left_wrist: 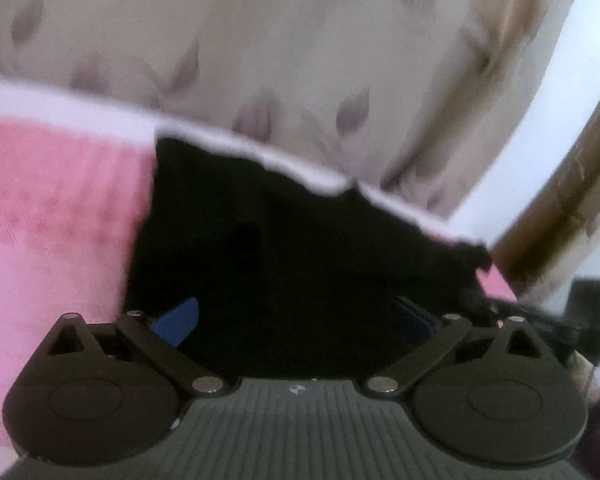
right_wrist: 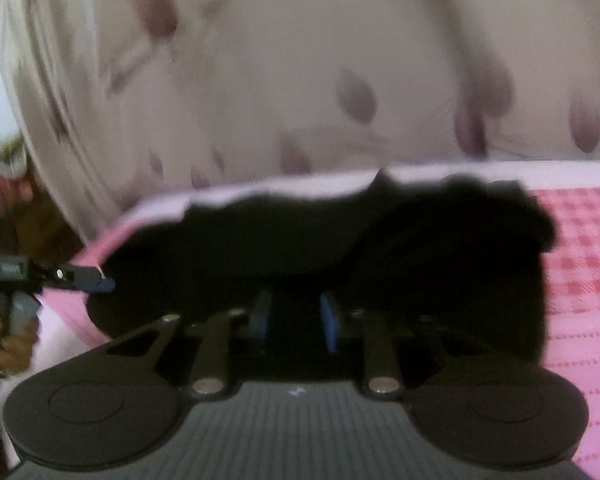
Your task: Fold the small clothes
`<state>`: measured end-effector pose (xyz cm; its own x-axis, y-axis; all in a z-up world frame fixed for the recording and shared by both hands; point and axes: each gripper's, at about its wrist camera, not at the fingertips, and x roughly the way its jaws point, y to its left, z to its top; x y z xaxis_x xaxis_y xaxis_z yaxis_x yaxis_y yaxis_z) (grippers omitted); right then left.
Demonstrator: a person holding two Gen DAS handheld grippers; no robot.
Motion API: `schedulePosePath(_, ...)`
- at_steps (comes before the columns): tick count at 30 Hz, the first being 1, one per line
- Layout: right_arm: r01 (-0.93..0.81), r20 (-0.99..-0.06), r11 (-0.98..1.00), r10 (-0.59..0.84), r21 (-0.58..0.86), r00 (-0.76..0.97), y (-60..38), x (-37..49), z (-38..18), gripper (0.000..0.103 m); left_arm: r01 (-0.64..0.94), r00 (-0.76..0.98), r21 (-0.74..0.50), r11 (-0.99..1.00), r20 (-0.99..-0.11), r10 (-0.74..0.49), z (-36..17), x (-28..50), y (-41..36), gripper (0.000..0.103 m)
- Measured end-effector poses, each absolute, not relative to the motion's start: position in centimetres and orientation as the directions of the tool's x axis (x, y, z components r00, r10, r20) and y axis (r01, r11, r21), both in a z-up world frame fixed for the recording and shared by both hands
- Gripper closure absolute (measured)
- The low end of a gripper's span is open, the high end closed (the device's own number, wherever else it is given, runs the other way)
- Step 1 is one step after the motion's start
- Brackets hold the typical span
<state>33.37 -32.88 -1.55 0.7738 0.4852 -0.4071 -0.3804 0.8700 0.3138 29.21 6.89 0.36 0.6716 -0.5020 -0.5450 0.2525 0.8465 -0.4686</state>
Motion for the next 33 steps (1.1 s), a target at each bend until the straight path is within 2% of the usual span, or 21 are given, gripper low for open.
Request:
schedulePosePath(7, -0.351, -0.502, 0.907, 0.421, 0.232, 0.756, -30.0, 38.3, -1.2, 0.079, 0.257, 0.679, -0.431, 0.865, -0.556, -0.479, 0.5, 34.5, 5.0, 0.004)
schedulePosePath(9, -0.331, -0.496, 0.918, 0.396, 0.217, 0.773, -30.1, 39.9, -0.6, 0.079, 0.244, 0.699, -0.410, 0.879, -0.554, -0.452, 0.9, 36.5, 5.0, 0.004)
schedulePosePath(13, -0.191, -0.437, 0.949, 0.288, 0.253, 0.852, -32.4, 43.2, 0.7, 0.079, 0.155, 0.793, -0.353, 0.923, -0.512, -0.329, 1.9, 40.3, 5.6, 0.004)
schedulePosePath(16, -0.126, -0.297, 0.892, 0.275, 0.435, 0.914, -35.7, 43.6, 1.4, 0.079, 0.068, 0.845, -0.416, 0.907, -0.459, -0.274, 2.5, 42.0, 7.2, 0.004)
schedulePosePath(18, -0.104, -0.220, 0.845, 0.252, 0.524, 0.942, -37.4, 42.2, 1.6, 0.078, 0.065, 0.869, -0.482, 0.874, -0.403, -0.287, 3.2, 41.7, 8.6, 0.003)
schedulePosePath(20, -0.107, -0.195, 0.847, 0.241, 0.521, 0.951, -38.1, 40.4, 1.6, 0.078, 0.077, 0.903, -0.518, 0.852, -0.326, -0.279, 3.9, 40.5, 10.1, 0.000)
schedulePosePath(23, -0.179, -0.193, 0.852, 0.307, 0.492, 0.932, -38.1, 37.8, 0.8, 0.078, 0.072, 0.925, -0.521, 0.850, -0.285, -0.253, 4.6, 38.8, 11.8, 0.001)
schedulePosePath(26, -0.300, -0.241, 0.865, 0.416, 0.401, 0.877, -36.4, 36.3, 0.3, 0.078, 0.069, 0.918, -0.501, 0.863, -0.308, -0.252, 4.3, 37.5, 12.6, 0.001)
schedulePosePath(29, -0.421, -0.346, 0.868, 0.493, 0.265, 0.798, -32.7, 35.7, 0.0, 0.078, 0.082, 0.891, -0.437, 0.896, -0.371, -0.263, 3.0, 35.9, 11.8, 0.001)
schedulePosePath(33, -0.482, -0.452, 0.858, 0.507, 0.180, 0.734, -28.0, 38.1, 0.1, 0.078, 0.071, 0.859, -0.379, 0.923, -0.447, -0.250, 0.2, 33.9, 10.0, 0.001)
